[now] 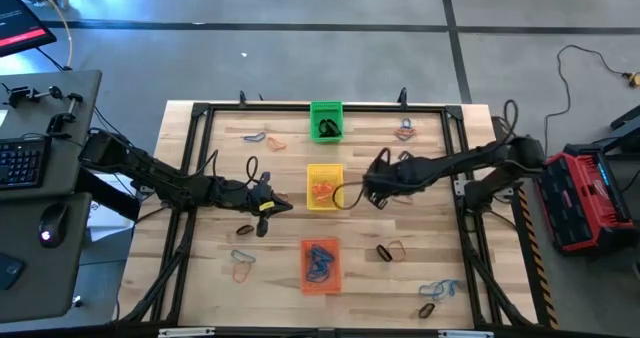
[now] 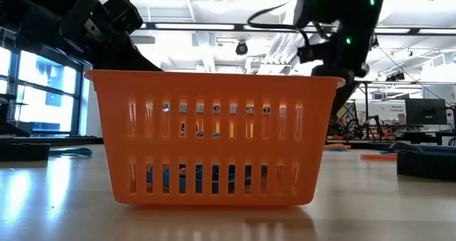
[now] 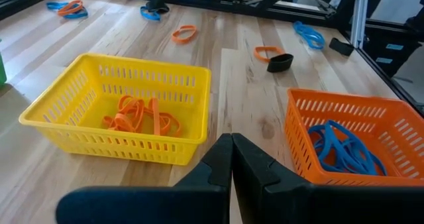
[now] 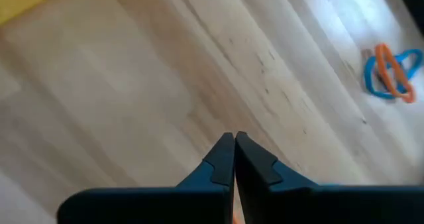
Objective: Sort rubber bands into baskets
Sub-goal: Put the orange rubber band into the yellow bin
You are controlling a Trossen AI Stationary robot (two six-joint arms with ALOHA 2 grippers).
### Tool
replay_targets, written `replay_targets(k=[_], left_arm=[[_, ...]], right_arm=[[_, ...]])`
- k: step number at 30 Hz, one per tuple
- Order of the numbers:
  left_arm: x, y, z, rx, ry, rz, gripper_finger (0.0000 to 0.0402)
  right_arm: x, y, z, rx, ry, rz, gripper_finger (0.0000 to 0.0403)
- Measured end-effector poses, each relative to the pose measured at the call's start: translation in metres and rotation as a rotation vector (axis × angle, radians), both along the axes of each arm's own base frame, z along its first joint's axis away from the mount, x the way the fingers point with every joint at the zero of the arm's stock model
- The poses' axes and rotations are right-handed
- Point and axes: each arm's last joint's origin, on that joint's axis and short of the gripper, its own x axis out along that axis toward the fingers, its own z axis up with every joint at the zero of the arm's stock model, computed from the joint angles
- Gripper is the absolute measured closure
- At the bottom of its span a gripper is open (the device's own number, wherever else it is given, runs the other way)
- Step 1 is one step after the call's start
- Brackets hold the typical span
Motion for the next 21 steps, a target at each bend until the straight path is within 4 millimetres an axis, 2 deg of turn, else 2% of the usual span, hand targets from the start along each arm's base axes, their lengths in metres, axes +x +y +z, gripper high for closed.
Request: replay_targets(k=[9,14,21], left_arm=[[0.0,0.0,0.0,0.0,0.002,0.0,0.0401],[0.0,0.0,0.0,0.003,-0.003,0.008,0.0401],[0.0,0.002,0.0,0.016,-0.005,0.043,0.0401]], right_arm=[[-0.04,-0.048,-0.02,-0.007,-0.247,-0.199,0.0403],[-0.054,-0.072,-0.027,-0.05,-0.27,-0.301,0.0402],[-0.067,-0.106,-0.027,-0.077,-0.286,-0.451,0.0402]])
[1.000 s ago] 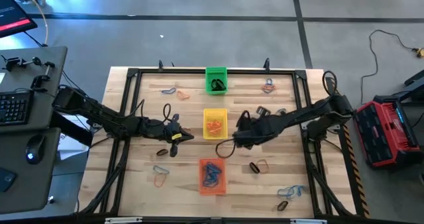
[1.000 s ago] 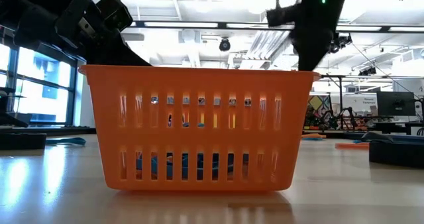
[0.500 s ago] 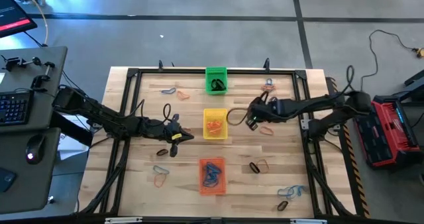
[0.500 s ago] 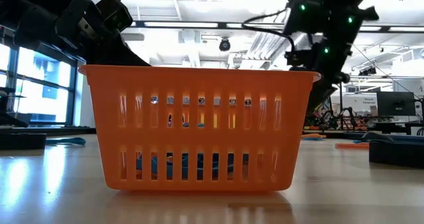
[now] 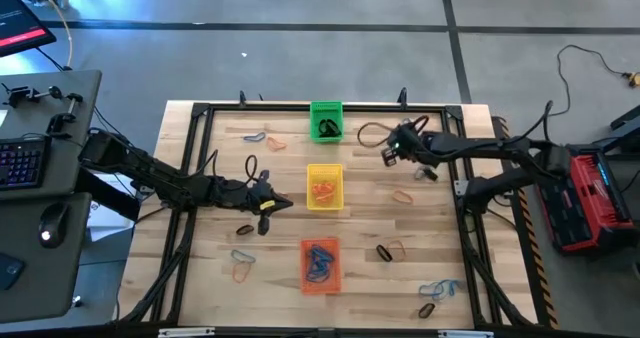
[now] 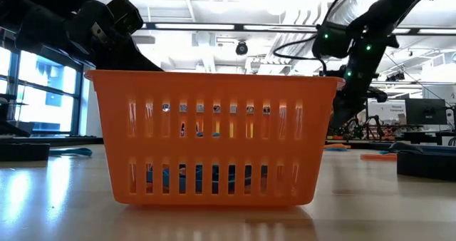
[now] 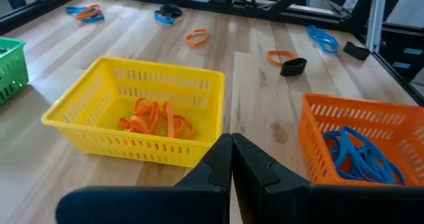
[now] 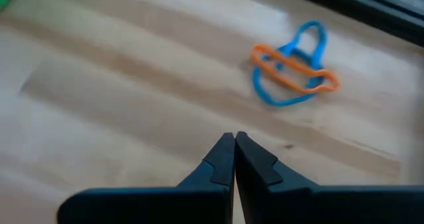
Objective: Sort rubber bands into baskets
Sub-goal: Put the orange rubber band into the yellow bin
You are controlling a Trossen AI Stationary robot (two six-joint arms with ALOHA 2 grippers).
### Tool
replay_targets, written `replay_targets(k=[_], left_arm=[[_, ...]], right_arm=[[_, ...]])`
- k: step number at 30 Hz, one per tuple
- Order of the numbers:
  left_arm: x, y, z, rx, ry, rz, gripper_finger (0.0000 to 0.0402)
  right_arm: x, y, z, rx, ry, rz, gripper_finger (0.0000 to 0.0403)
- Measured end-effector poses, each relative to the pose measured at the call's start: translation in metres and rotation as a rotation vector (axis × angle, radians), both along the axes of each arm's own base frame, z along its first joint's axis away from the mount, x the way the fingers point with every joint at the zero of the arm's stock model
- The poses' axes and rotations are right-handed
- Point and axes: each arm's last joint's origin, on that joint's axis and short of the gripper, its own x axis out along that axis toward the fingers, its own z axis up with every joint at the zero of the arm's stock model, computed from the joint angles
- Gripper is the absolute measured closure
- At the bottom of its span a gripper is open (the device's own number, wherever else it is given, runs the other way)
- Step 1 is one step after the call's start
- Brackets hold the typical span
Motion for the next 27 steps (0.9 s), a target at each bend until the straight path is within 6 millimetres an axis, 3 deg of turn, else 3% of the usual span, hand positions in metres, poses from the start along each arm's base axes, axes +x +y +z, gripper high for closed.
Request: replay_targets(k=[5,13,22,27], left_arm=[[0.0,0.0,0.0,0.0,0.0,0.0,0.0401],[0.0,0.0,0.0,0.001,0.0,0.0,0.0401],[0.0,0.0,0.0,0.004,0.0,0.008,0.0401],[0.0,0.0,0.0,0.005,0.0,0.008,0.0401]], right_arm=[[-0.008,-0.02,0.001,0.019,-0.034,-0.039,0.0402],[-0.015,-0.035,0.002,0.045,-0.056,-0.014,0.0394],[-0.023,-0.047,0.001,0.048,-0.067,-0.046,0.0296],[-0.017,-0.056,-0.009,0.042,-0.065,-0.035,0.0278]])
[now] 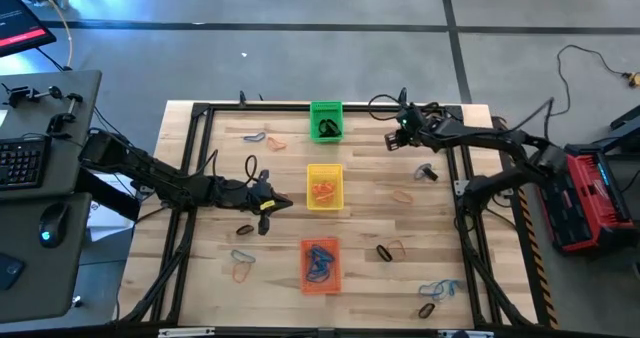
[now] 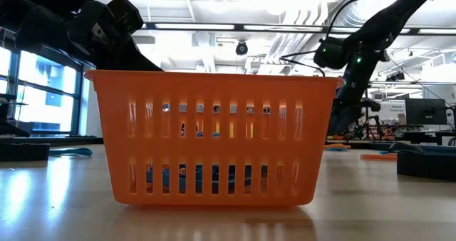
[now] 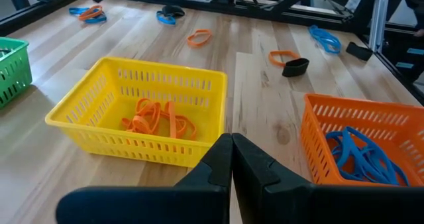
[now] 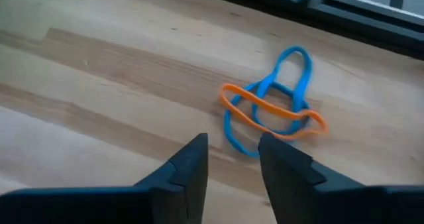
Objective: Sort rubber bands into baskets
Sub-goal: Put the orange rubber band into the yellow bin
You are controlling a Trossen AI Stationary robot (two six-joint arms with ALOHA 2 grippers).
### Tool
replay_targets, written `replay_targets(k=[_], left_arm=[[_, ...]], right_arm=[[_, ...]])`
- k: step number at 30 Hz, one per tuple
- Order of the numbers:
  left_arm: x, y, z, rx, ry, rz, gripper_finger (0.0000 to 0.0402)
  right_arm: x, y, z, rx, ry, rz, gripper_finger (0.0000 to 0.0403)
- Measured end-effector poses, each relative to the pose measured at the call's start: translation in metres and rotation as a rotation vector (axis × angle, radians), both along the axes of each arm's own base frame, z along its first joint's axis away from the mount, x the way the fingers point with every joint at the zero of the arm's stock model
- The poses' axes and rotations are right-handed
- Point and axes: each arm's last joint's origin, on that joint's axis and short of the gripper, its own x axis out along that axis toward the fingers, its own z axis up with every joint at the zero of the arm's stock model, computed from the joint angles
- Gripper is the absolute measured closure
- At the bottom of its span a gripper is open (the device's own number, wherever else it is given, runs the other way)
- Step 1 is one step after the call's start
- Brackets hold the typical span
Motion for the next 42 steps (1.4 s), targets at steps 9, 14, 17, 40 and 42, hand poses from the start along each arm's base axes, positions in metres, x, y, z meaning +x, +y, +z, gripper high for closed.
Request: replay_targets(k=[9,14,17,40,42], left_arm=[[0.0,0.0,0.0,0.0,0.001,0.0,0.0401],[0.0,0.0,0.0,0.0,0.002,0.0,0.0401],[0.0,0.0,0.0,0.0,0.002,0.0,0.0401],[0.0,0.0,0.0,0.0,0.004,0.001,0.0401],[0.0,0.0,-0.001,0.001,0.005,0.001,0.0401]], right_arm=[[0.014,-0.015,-0.031,-0.01,0.033,0.019,0.0277],[0.016,-0.018,-0.042,-0.03,0.098,0.018,0.0277],[0.017,-0.02,-0.044,-0.054,0.109,0.008,0.0277],[0.016,-0.037,-0.036,-0.067,0.022,0.035,0.0277],[0.015,-0.038,-0.036,-0.056,0.006,0.026,0.0279]])
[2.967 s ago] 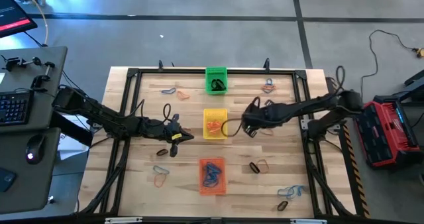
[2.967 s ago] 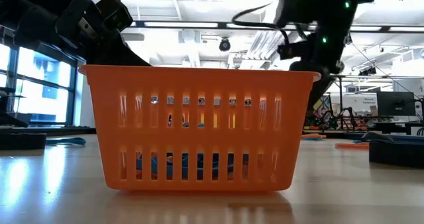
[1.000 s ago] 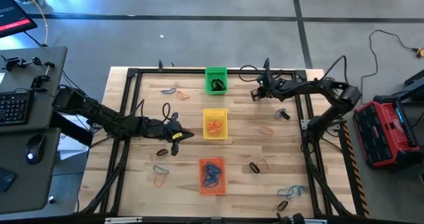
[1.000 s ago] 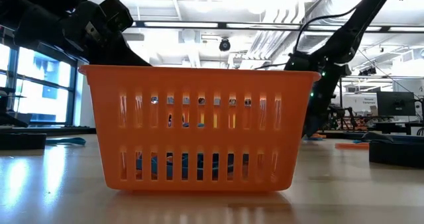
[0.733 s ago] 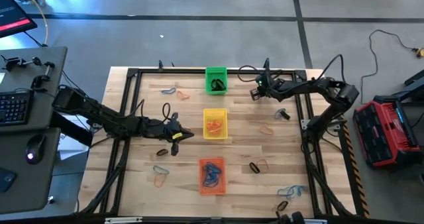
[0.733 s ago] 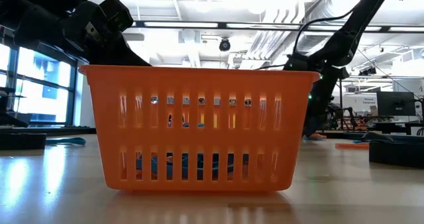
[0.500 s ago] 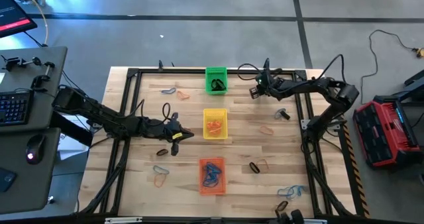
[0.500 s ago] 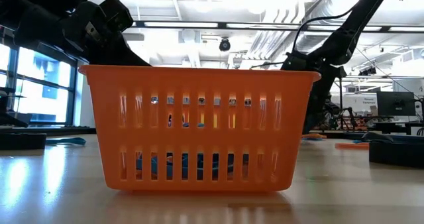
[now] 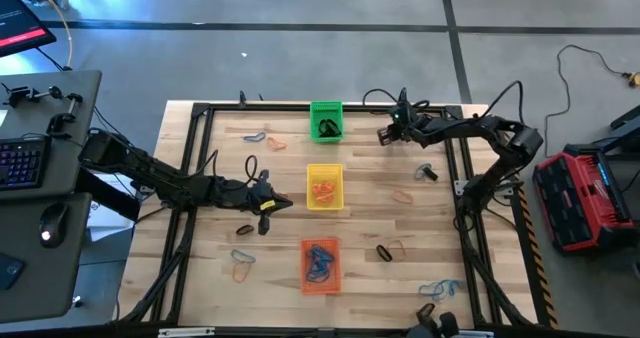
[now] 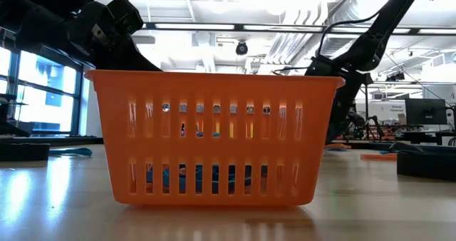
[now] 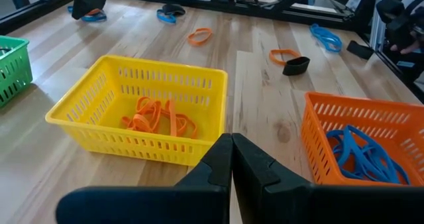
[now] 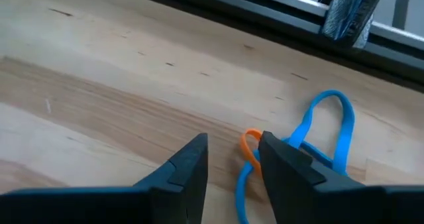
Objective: Sort rubber bands into baskets
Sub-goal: Put the orange rubber band into the yellow bin
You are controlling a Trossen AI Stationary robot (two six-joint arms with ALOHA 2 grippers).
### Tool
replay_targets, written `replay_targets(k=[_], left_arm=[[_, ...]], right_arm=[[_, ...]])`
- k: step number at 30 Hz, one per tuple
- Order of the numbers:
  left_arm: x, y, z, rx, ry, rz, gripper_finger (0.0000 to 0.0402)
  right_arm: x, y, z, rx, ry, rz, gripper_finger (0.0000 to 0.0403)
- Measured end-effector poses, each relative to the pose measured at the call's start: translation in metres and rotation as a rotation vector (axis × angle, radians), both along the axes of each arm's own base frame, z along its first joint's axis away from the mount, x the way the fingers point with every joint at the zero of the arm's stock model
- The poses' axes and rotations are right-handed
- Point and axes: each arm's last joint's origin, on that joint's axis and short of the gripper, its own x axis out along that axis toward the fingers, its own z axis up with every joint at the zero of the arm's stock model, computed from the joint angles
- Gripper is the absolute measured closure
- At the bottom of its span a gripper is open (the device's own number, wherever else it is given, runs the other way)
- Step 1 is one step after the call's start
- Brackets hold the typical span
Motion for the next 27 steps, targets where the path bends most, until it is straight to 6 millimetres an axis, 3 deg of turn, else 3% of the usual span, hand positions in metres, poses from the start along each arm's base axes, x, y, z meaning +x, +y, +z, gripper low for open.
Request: replay_targets(k=[4,11,27], left_arm=[[-0.0002,0.0,-0.0003,0.001,0.003,0.0,0.0401],[-0.0001,0.0,-0.0003,0.001,0.004,0.0,0.0401],[-0.0008,0.0001,-0.0019,0.004,0.021,0.0,0.0401]], right_arm=[[-0.002,-0.002,0.0,0.004,-0.004,-0.007,0.0308],[-0.005,-0.005,-0.0004,0.038,-0.031,0.026,0.0394],[-0.0052,0.0049,0.0079,0.049,0.012,0.084,0.0397]])
